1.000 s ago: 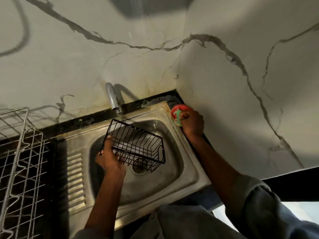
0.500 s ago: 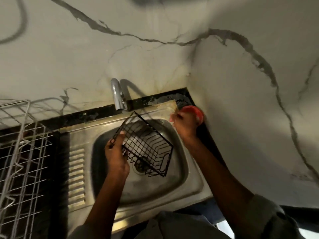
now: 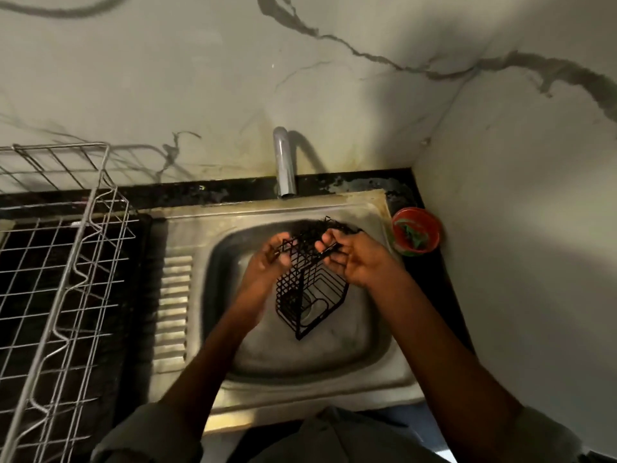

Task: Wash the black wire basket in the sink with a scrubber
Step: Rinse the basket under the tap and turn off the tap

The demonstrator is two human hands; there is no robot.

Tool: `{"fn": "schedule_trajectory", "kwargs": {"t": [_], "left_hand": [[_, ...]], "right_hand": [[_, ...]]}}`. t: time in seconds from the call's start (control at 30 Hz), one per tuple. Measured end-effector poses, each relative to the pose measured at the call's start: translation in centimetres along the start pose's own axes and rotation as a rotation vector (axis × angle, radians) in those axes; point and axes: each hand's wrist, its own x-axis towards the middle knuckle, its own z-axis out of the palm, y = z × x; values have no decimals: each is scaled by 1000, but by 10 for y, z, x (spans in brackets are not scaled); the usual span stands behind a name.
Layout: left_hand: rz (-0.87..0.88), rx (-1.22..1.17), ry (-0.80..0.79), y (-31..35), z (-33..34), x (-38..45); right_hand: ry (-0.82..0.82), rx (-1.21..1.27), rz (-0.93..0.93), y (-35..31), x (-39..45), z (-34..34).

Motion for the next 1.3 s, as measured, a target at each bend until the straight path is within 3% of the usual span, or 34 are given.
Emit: {"fn": "schedule_trajectory", "kwargs": {"t": [0.07,0.17,0.3,0.5,0.6,0.73,1.0,1.2,1.3], "left_hand": [[-29,-82,103,5,-12,21],[-94,121,327,13,-17,71],[-130,443,310,29,-2,118],[10,826,331,39,8,147],[-20,630,294,25,3,153],[-339,-33,215,24,-3,152],[-623,-68,-210,3,8,117],[-603,-105,56,2,35,135],[-511,-47,170,8,40,129]], "right_hand": [[5,13,-12,5,-1,0],[6,3,-42,14,0,4],[15,6,-70,23,4,15],[10,5,-99,24,3,25],[18,-32,-112,25,1,26],[30,-67,-156,24,-5,23],[53,-186,-262,14,-22,17],[40,-280,-323,2,-38,2],[29,-341,-331,-2,-41,-6]]}}
